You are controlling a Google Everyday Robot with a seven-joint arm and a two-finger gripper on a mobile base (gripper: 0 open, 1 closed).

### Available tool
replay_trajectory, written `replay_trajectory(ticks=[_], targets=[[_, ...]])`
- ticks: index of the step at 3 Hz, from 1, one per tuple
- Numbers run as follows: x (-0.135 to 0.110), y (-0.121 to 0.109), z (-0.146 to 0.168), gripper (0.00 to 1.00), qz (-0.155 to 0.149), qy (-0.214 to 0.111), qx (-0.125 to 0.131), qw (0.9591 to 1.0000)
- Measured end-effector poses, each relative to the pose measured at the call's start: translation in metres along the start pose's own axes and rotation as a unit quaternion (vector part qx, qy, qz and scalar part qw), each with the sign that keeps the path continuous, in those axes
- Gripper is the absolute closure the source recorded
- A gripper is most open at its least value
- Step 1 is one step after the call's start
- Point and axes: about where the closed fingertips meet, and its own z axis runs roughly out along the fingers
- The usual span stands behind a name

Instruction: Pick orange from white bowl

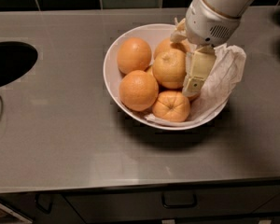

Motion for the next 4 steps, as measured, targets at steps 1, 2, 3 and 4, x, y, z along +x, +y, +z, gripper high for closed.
replay_trajectory(ticks=[1, 2, 3, 4], targets=[[-0.003, -0.002, 0.001, 0.17, -0.004, 0.002, -0.003, 1.0000], [-0.005, -0.004, 0.001, 0.17, -0.006, 0.002, -0.005, 1.0000], [-0.016, 0.002, -0.001, 0.18, -0.016, 0.005, -0.005, 0.9998], [-0.026, 0.007, -0.005, 0.18, -0.025, 0.007, -0.001, 0.9997]])
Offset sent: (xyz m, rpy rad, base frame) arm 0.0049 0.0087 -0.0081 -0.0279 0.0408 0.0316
